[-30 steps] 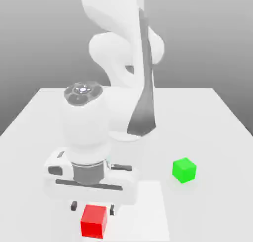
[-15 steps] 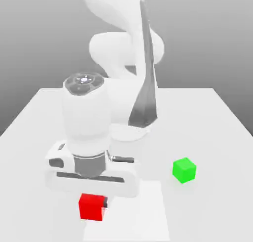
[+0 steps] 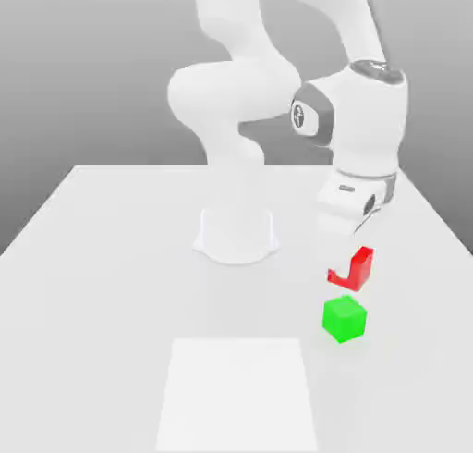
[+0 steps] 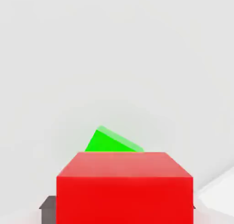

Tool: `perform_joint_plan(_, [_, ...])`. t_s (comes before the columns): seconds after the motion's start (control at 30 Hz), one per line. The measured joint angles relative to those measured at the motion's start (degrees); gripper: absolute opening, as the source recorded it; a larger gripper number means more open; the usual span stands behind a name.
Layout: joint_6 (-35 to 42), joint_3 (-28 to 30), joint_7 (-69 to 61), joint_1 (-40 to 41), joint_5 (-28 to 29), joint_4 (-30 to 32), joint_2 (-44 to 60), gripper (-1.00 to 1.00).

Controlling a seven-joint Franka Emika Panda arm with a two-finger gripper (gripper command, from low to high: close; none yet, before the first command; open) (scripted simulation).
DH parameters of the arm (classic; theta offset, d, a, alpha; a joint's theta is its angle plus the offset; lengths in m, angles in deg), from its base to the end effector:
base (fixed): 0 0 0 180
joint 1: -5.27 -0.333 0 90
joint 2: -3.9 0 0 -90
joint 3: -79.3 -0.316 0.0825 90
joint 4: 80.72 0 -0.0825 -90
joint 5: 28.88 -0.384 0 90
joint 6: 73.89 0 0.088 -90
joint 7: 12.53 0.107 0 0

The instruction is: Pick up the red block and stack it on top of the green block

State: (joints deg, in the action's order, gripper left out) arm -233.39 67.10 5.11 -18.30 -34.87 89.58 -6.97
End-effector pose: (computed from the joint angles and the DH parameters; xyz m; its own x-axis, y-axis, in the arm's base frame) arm 0.2665 0.1792 0.2203 0.9770 0.2131 0.0002 0.2131 -0.9770 0.0035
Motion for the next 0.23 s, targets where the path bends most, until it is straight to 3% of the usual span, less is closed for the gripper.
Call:
perform_joint_plan(0.13, [-7.88, -0.21, 2.71, 1.33, 4.12, -0.18, 8.13, -1.0])
perform_joint_plan(0.17, [-9.31, 0.12, 3.48, 1.29, 5.26, -0.22, 9.63, 1.0])
perform_joint_plan(0.23, [-9.31, 0.12, 3.48, 1.44, 5.26, -0.22, 9.63, 1.0])
